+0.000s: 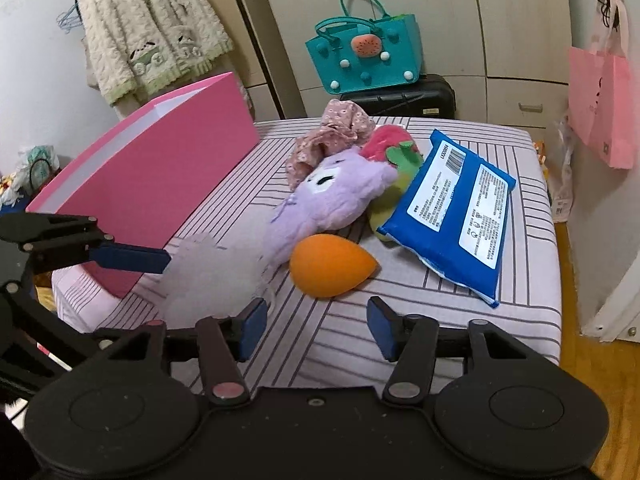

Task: Organize soft objects
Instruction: 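Grasp the white mesh puff with the left tool while the right tool grasps the orange sponge, then carry the mesh puff and orange sponge in both tools over the pink box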

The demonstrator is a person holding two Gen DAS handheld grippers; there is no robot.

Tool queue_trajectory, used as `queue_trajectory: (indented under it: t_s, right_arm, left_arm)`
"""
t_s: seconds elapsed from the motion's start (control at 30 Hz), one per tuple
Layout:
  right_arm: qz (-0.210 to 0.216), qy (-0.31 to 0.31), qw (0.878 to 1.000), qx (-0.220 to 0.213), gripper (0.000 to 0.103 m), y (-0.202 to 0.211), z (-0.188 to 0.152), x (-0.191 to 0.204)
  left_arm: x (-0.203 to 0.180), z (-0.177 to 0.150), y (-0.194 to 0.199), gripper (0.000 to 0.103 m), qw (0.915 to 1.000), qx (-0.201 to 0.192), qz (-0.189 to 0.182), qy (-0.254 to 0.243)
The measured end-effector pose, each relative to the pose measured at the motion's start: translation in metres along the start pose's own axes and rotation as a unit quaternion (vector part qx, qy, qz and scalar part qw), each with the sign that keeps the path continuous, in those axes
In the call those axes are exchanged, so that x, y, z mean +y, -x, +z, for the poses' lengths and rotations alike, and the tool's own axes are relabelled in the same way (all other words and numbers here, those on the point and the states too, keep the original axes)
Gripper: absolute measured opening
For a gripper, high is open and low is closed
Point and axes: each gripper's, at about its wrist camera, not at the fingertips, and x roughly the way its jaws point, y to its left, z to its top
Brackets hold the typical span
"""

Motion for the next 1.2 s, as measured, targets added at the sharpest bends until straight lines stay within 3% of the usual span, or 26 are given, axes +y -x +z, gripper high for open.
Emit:
queue_trajectory:
  t_s: [0.07, 0.27, 0.43, 0.6, 0.7, 0.83, 0.9, 0.93, 1.2]
  right_arm:
    - [-0.005, -0.002, 1.0, -0.004, 0.069, -0.005, 0.002, -0.002]
    - [-0.005, 0.007, 1.0, -0.008, 0.07, -0.015, 0.006, -0.005]
    - [-0.014, 0.027, 0.999, -0.017, 0.071, -0.021, 0.007, -0.004]
    - [-0.022, 0.054, 0.998, -0.03, 0.071, -0.025, 0.004, 0.001]
    - [-0.025, 0.073, 0.996, -0.036, 0.071, -0.027, 0.003, 0.004]
    - [-0.025, 0.081, 0.995, -0.043, 0.072, -0.028, 0.002, 0.006]
    - [-0.027, 0.083, 0.995, -0.045, 0.067, -0.028, 0.001, 0.007]
    - [-0.03, 0.086, 0.995, -0.046, 0.059, -0.027, 0.0, 0.008]
    - [-0.031, 0.08, 0.995, -0.04, 0.054, -0.021, -0.002, 0.009]
  left_arm:
    - [0.0, 0.0, -0.005, 0.072, 0.9999, -0.01, 0.009, -0.004]
    - [0.003, -0.001, -0.016, 0.072, 0.9997, -0.024, -0.005, 0.009]
    - [0.003, -0.004, -0.025, 0.072, 0.9995, -0.03, 0.004, 0.009]
    - [-0.002, -0.012, -0.029, 0.07, 0.9992, -0.038, 0.006, -0.015]
    - [-0.001, -0.014, -0.032, 0.067, 0.9992, -0.039, 0.012, -0.005]
    - [0.006, -0.015, -0.037, 0.054, 0.9989, -0.037, -0.001, 0.028]
    - [0.003, -0.016, -0.037, 0.049, 0.9989, -0.041, 0.006, 0.021]
    - [0.003, -0.016, -0.037, 0.046, 0.9988, -0.043, 0.01, 0.02]
    - [0.003, -0.017, -0.034, 0.038, 0.9983, -0.047, -0.009, 0.034]
